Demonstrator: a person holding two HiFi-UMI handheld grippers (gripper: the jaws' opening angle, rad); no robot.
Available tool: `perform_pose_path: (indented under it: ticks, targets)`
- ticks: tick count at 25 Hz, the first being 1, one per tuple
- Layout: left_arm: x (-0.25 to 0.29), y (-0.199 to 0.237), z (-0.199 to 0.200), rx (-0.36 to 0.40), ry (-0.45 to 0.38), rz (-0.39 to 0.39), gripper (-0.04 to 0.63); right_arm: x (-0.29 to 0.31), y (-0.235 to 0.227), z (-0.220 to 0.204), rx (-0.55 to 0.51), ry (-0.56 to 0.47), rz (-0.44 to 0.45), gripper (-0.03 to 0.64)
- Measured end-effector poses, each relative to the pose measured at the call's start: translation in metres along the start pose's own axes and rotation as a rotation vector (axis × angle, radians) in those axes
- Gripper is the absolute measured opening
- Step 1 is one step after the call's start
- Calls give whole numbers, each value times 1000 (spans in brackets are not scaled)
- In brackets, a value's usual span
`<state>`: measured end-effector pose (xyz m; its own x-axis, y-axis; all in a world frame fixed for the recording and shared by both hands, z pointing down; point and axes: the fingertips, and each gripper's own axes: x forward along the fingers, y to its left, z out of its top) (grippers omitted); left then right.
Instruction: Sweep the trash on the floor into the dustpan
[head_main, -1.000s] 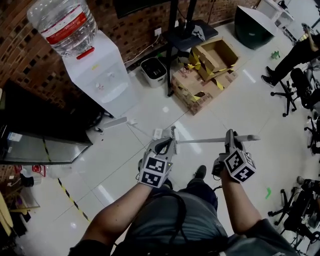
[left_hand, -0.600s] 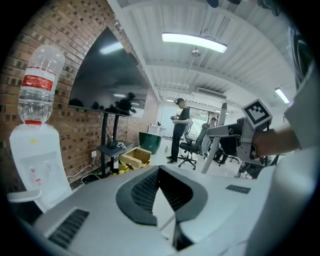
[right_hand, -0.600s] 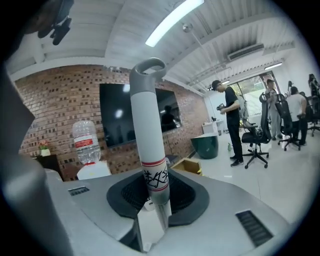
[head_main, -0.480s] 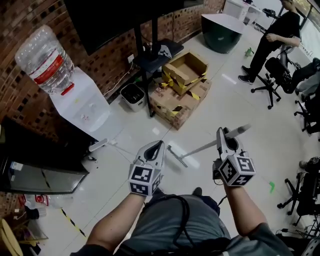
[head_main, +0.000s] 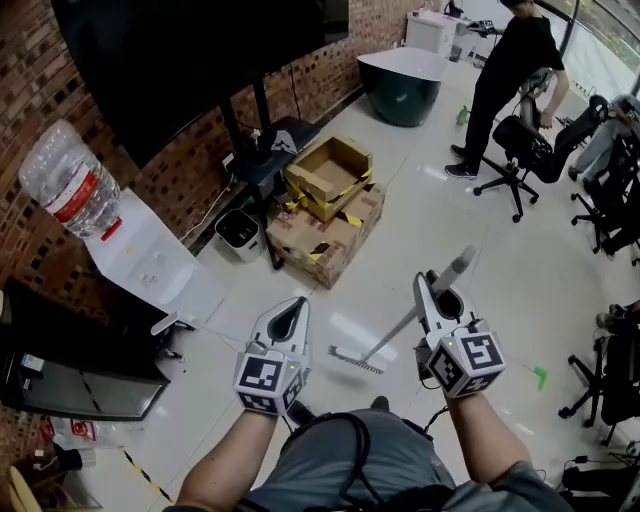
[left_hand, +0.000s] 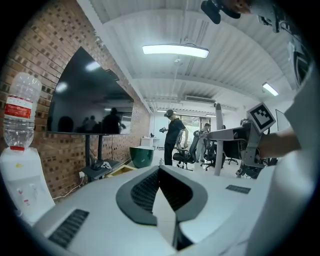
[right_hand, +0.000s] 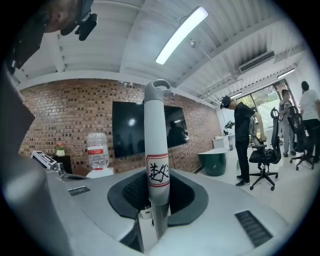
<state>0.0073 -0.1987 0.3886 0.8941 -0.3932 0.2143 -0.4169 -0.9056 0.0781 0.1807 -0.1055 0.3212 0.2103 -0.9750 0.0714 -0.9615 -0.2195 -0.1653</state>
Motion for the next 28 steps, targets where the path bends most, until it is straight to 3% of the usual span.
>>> perform_pose_path:
  ticks: [5,12,17,24,28]
  targets:
    - [7,-51,9,-10,26,34,8,-43,-50,20,-10,-22,49,74]
    - [14,-84,7,-12,38,112,8,-79,-103,21,-29,-45,89,74]
    - [-6,-90,16,-8,29,64,8,-101,-88,18,-63,-37,81,74]
    - [-43,-67,11,27,24,-42,8,-128,-56,30,-99,-97,-32,71]
    - [-72,-36,15,31,12,-24,8,-136,-20,44,-100,-99,-101,71]
